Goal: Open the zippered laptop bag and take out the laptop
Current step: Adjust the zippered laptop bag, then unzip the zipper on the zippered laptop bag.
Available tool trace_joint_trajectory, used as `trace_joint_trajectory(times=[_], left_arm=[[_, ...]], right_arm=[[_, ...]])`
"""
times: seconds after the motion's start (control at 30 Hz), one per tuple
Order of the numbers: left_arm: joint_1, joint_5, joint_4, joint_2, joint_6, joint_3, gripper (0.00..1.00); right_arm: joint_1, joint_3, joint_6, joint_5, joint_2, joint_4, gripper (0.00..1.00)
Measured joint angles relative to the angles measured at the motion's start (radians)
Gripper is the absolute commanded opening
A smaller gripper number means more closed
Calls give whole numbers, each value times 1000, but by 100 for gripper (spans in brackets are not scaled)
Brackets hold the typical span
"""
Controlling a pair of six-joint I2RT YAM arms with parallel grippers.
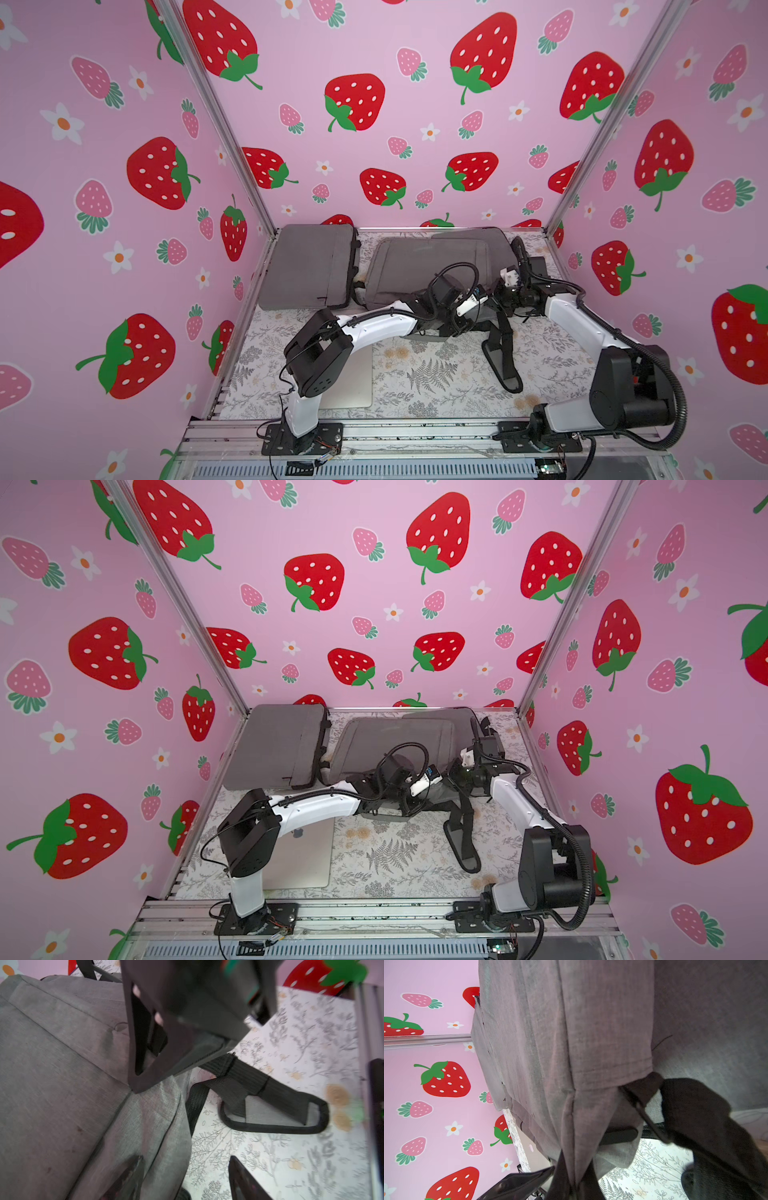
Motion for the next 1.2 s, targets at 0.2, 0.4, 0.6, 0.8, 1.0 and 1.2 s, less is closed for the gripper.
trace_joint_trajectory(times=[0.2, 0.4, 0.6, 0.8, 1.0, 1.2], left_arm=[[-3, -95, 3, 53, 8, 55, 59], [0, -125, -22, 57, -26, 97, 9], [27, -61, -54, 55, -53, 102, 0], [79, 77, -96, 40, -100, 106, 0], [129, 204, -153, 37, -161, 134, 0], [163, 294, -171, 37, -218, 142, 0]], right_arm=[[-7, 0, 16, 1, 12, 7, 7], [-7, 14, -23, -5, 12, -3, 15], [-6, 14, -113, 1, 8, -22, 36], [-10, -45, -265, 58, -98, 9, 58], [-11, -232, -403, 131, -279, 174, 56], [-11, -401, -490, 153, -282, 355, 42]])
